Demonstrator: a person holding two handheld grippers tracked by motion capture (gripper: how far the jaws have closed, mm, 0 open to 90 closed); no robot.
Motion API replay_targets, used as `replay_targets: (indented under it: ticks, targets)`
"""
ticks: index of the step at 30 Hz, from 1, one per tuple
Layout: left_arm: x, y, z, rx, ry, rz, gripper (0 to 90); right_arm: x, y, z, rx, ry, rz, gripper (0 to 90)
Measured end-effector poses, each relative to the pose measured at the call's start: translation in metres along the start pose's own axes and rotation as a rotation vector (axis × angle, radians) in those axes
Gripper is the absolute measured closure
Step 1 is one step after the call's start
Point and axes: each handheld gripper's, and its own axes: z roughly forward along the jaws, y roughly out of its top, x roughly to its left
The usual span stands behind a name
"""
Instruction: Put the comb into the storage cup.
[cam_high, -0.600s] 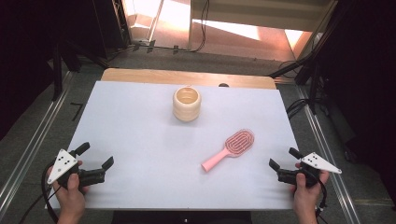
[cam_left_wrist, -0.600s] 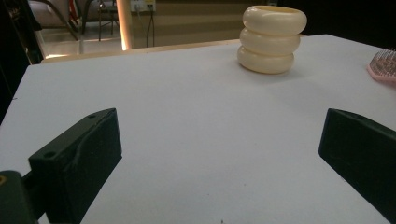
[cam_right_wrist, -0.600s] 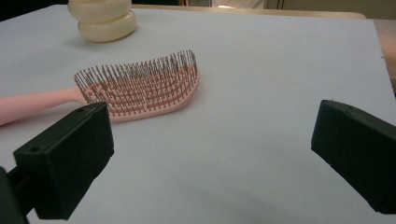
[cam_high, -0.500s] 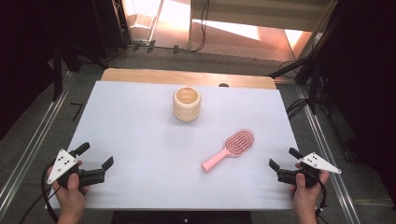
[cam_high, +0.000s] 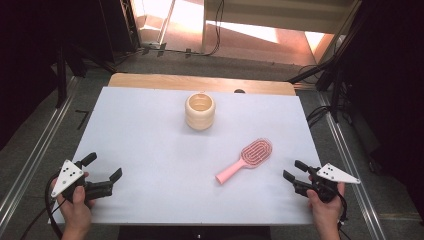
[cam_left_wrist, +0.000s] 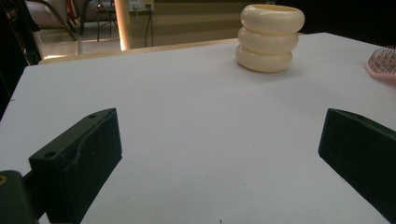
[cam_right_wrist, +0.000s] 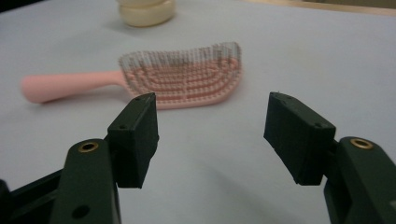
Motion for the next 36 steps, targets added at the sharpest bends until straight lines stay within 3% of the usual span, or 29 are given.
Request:
replay_targets:
  ticks: [1,2,3,4,5,6,9,15,20,22,26,28,36]
  targets:
    - [0.0,0.0,0.0,0.0,0.0,0.0,0.1,0.0,0.0,0.0,0.0,0.0,0.0,33.5]
    - [0.0,0.0,0.0,0.001,0.0,0.002,0.1,0.003,0.001,0.0,-0.007,0.063,-0.008,50.5]
    - [0.0,0.0,0.0,0.001,0.0,0.002,0.1,0.003,0.001,0.0,-0.007,0.063,-0.008,50.5]
    - [0.0,0.0,0.0,0.0,-0.004,0.003,0.1,0.009,0.002,0.004,0.014,0.098,-0.034,62.4]
    - [0.0,0.0,0.0,0.0,-0.004,0.003,0.1,0.009,0.002,0.004,0.014,0.098,-0.034,62.4]
    - [0.0,0.0,0.0,0.0,-0.002,0.003,0.1,0.016,0.003,0.007,0.039,0.116,-0.074,74.2]
    - [-0.001,0.0,0.0,0.003,-0.004,0.008,0.1,0.028,0.009,0.014,0.068,0.136,-0.122,88.0]
    - [-0.004,0.001,0.001,0.01,-0.001,0.034,0.1,0.048,0.017,0.029,0.12,0.178,-0.176,88.2]
    - [-0.017,0.007,0.005,0.032,-0.083,0.049,0.1,0.065,0.021,0.049,0.167,0.202,-0.209,88.3]
    - [-0.022,0.008,0.006,0.033,-0.098,0.055,0.2,0.066,0.021,0.051,0.171,0.208,-0.207,88.3]
    - [-0.035,0.014,0.01,0.029,-0.131,0.078,0.2,0.074,0.026,0.071,0.212,0.234,-0.224,88.3]
    - [-0.039,0.017,0.011,0.024,-0.151,0.086,0.1,0.077,0.028,0.085,0.219,0.275,-0.206,88.3]
    - [-0.048,0.021,0.011,0.029,-0.17,0.101,0.2,0.082,0.033,0.104,0.255,0.271,-0.212,88.3]
